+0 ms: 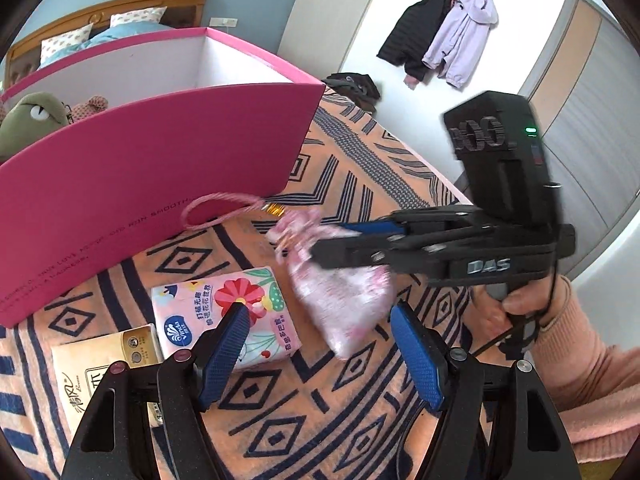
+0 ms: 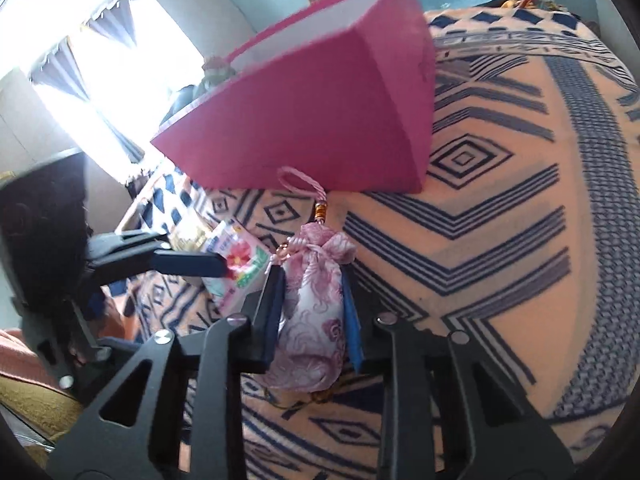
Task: Organize objects
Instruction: 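Reach the right gripper to the pink drawstring pouch and grasp it, then lift the pink pouch with the right gripper and drop it into the magenta box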
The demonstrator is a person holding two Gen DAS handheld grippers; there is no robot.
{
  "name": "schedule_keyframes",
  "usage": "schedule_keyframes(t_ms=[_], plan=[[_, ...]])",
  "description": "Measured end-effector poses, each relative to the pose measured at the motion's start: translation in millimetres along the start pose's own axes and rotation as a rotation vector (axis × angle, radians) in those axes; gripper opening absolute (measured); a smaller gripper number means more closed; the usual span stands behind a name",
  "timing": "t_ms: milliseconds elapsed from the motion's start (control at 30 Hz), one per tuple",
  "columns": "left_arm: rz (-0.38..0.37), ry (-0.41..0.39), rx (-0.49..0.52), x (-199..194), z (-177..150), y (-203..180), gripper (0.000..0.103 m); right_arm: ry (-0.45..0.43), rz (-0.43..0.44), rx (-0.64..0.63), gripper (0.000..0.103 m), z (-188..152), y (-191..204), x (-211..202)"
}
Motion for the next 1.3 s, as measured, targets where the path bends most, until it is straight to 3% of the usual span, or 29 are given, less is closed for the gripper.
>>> schedule_keyframes(t_ms=[133,400,467,567,833,1300], plan=[[-0.047,-0.016,-0.011,-2,6,-5,0.073,-0.090,0.008,-0.009,0.030,3,12,-24],[-0.128,-0.039,0.002,-10,19,-18,0.048,-0.189,0.016,-0.047,0.030,14,36,-41],[-0.132,-0.047,0.008,-13,22,-19,0.040,-0.196,0.019,-0.054,0.030,17,41,-41],[-0.113,-0.079,0.032,-22,26,-20,0.036,-0.210,0.022,-0.073,0.030,21,48,-46],[-0.075,-0.145,0.069,-44,49,-22,0.036,-0.271,0.032,-0.153,0.030,47,69,-55],[0.068,-0.210,0.104,-67,98,4,0.036,-0.331,0.036,-0.211,0.029,113,78,-41]])
Point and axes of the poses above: each gripper's, at about its wrist camera, not at the fingertips, and x roughly the way its jaws point, y to its left, z to its top, the point moved 4 cm from there along x, roughly the way its jaws point, and after that the axes turned 2 degrees about -y, right-handed, at the moved point
